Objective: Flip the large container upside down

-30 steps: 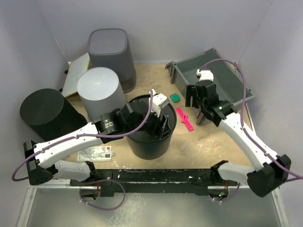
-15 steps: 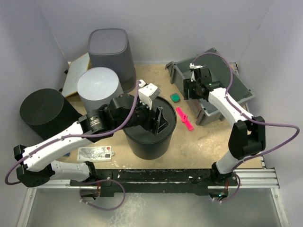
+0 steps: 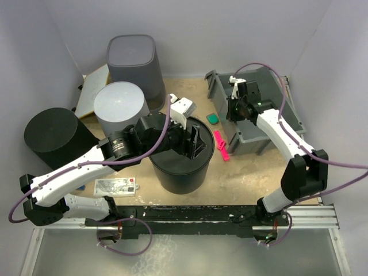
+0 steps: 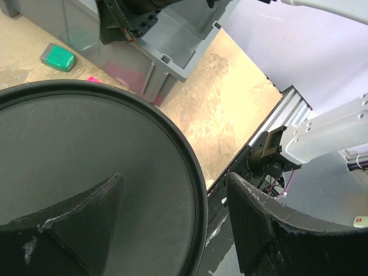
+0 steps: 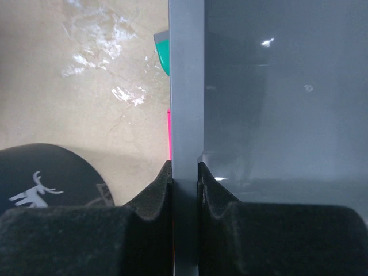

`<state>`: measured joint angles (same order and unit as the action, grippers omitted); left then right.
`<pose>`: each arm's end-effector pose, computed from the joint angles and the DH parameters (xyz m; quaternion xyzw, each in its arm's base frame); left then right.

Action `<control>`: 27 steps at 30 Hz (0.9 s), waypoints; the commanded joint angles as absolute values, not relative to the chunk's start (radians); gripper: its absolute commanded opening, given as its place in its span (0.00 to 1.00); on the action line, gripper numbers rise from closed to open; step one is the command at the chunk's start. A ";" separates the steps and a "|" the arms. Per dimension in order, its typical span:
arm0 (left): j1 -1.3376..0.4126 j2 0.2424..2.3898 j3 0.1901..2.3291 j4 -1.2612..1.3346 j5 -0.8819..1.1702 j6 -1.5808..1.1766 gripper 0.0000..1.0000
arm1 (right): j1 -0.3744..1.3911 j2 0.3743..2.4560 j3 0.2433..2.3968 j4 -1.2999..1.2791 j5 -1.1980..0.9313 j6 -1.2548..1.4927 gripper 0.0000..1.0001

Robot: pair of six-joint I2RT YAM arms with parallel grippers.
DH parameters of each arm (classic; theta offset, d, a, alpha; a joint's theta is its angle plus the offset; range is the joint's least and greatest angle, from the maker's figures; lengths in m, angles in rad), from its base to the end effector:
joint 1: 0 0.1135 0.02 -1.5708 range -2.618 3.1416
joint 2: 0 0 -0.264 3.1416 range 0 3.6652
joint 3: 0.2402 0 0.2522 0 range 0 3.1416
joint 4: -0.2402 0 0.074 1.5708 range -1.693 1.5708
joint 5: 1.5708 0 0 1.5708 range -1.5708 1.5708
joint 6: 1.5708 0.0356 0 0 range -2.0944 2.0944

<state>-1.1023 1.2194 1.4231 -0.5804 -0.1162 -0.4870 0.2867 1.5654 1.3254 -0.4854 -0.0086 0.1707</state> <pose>0.1204 -0.2289 0.4295 0.2189 0.7967 -0.3669 0.4274 0.3383 0.1001 0.3048 -0.0546 0.9103 0.0968 0.3987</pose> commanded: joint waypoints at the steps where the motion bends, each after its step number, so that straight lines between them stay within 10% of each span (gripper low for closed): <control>1: -1.107 1.222 1.424 -0.492 -0.139 -0.482 0.69 | 0.283 1.409 1.382 -0.455 0.003 0.270 0.00; 13: -1.108 1.171 1.384 -0.359 -0.253 -0.486 0.69 | 0.237 1.224 1.417 -0.408 -0.003 0.419 0.00; 27: -1.108 1.146 1.337 -0.344 -0.300 -0.505 0.69 | 0.076 1.176 1.292 -0.041 -0.515 0.767 0.00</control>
